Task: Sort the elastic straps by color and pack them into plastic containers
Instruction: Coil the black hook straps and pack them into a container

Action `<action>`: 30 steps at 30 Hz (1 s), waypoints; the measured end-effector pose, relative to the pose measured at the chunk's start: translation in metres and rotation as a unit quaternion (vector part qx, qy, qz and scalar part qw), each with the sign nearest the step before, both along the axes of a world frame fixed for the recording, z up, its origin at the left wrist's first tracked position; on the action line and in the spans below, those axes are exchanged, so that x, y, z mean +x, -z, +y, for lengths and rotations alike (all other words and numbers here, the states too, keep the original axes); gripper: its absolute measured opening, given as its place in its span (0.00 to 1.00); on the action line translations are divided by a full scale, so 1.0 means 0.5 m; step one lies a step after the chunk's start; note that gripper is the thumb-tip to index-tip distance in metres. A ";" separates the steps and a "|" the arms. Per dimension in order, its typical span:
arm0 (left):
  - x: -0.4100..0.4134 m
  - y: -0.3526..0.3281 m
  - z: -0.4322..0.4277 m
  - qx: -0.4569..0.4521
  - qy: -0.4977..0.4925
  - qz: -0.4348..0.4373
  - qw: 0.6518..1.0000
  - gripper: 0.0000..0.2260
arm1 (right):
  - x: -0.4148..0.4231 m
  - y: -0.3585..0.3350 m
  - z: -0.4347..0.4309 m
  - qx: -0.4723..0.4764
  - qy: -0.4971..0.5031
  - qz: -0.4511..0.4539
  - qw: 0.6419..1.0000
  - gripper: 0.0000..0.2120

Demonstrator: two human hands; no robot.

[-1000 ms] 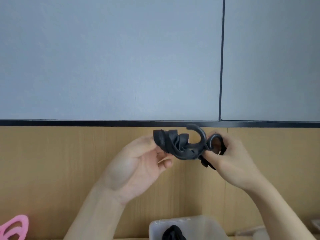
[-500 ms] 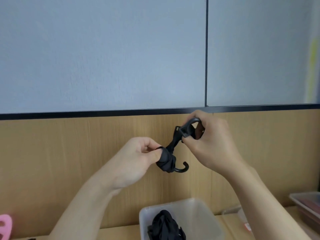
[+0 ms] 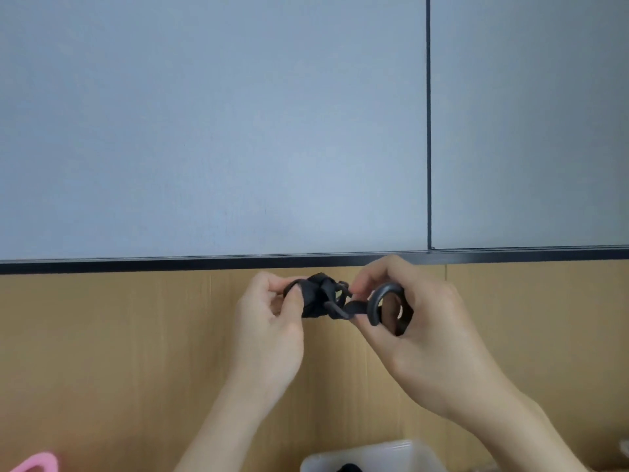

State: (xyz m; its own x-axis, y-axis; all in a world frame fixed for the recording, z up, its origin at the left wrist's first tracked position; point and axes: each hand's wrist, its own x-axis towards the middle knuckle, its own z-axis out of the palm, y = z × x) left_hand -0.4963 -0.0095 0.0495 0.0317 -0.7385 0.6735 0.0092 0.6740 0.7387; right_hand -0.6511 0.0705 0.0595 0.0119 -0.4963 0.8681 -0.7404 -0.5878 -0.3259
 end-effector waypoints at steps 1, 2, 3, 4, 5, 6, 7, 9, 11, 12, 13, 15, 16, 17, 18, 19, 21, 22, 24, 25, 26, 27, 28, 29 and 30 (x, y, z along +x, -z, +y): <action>0.001 0.000 -0.002 0.006 -0.007 0.023 1.000 0.06 | 0.009 0.002 0.001 0.004 -0.020 -0.004 1.000 0.17; 0.002 0.000 -0.004 0.015 -0.008 0.043 0.999 0.05 | 0.015 0.004 0.002 0.007 -0.042 -0.008 0.999 0.16; 0.004 -0.001 -0.005 0.026 -0.003 0.064 0.998 0.05 | 0.021 0.006 0.002 0.012 -0.066 -0.017 0.998 0.15; 0.006 -0.002 -0.006 0.039 0.010 0.087 0.995 0.05 | 0.026 0.007 0.002 0.018 -0.092 -0.033 0.995 0.13; 0.007 -0.005 -0.007 0.053 0.033 0.115 0.991 0.06 | 0.030 0.008 0.002 0.024 -0.118 -0.055 0.991 0.10; 0.010 -0.007 -0.007 0.067 0.061 0.148 0.985 0.07 | 0.033 0.008 0.001 0.028 -0.144 -0.082 0.986 0.07; 0.013 -0.010 -0.006 0.080 0.093 0.184 0.975 0.08 | 0.036 0.006 0.000 0.031 -0.167 -0.112 0.979 0.04; 0.022 -0.017 -0.006 0.104 0.148 0.248 0.952 0.09 | 0.038 0.004 -0.001 0.036 -0.203 -0.174 0.963 0.03; 0.028 -0.022 -0.007 0.127 0.196 0.295 0.927 0.08 | 0.037 0.001 -0.004 0.046 -0.222 -0.224 0.948 0.05; 0.030 -0.024 -0.007 0.139 0.217 0.312 0.915 0.08 | 0.035 0.001 -0.006 0.058 -0.231 -0.246 0.940 0.04; 0.029 -0.025 -0.007 0.150 0.236 0.326 0.903 0.07 | 0.034 0.003 -0.010 0.075 -0.241 -0.267 0.930 0.04; 0.027 -0.027 -0.005 0.170 0.271 0.341 0.884 0.07 | 0.030 0.009 -0.023 0.110 -0.256 -0.311 0.909 0.03; 0.024 -0.027 -0.004 0.178 0.290 0.345 0.875 0.09 | 0.026 0.013 -0.031 0.122 -0.259 -0.329 0.900 0.03; 0.022 -0.027 -0.001 0.188 0.309 0.348 0.865 0.11 | 0.023 0.017 -0.039 0.126 -0.260 -0.345 0.893 0.05; 0.020 -0.027 0.001 0.199 0.326 0.345 0.858 0.12 | 0.018 0.020 -0.047 0.123 -0.262 -0.362 0.886 0.09; 0.017 -0.026 0.004 0.210 0.341 0.336 0.852 0.13 | 0.013 0.023 -0.052 0.117 -0.268 -0.383 0.876 0.12; 0.012 -0.020 0.004 0.226 0.367 0.308 0.848 0.14 | 0.000 0.025 -0.058 0.107 -0.287 -0.427 0.851 0.15; 0.009 -0.016 0.003 0.232 0.380 0.292 0.846 0.14 | -0.005 0.026 -0.060 0.104 -0.297 -0.444 0.839 0.14; 0.004 -0.009 0.001 0.234 0.406 0.252 0.846 0.14 | -0.014 0.028 -0.063 0.102 -0.313 -0.475 0.816 0.15; 0.001 -0.008 0.004 0.226 0.419 0.223 0.851 0.13 | -0.017 0.029 -0.065 0.103 -0.318 -0.490 0.805 0.15; 0.001 -0.005 0.006 0.210 0.432 0.187 0.857 0.11 | -0.021 0.029 -0.067 0.105 -0.320 -0.504 0.795 0.14; 0.001 -0.003 0.009 0.193 0.444 0.147 0.863 0.09 | -0.026 0.029 -0.067 0.106 -0.321 -0.516 0.787 0.13; 0.001 0.000 0.010 0.176 0.455 0.111 0.866 0.07 | -0.031 0.027 -0.067 0.106 -0.323 -0.525 0.780 0.11; 0.002 0.002 0.011 0.163 0.468 0.084 0.865 0.05 | -0.036 0.025 -0.066 0.104 -0.329 -0.534 0.772 0.10; 0.001 0.006 0.010 0.154 0.479 0.067 0.861 0.07 | -0.042 0.023 -0.065 0.099 -0.335 -0.541 0.765 0.10</action>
State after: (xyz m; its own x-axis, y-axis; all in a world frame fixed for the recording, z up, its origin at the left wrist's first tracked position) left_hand -0.4955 -0.0044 0.0463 -0.6301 -0.6119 0.4781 0.5518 0.0804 0.8301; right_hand -0.6719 0.0379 0.0479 -0.3507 -0.8173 0.4572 0.4728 -0.5759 -0.6669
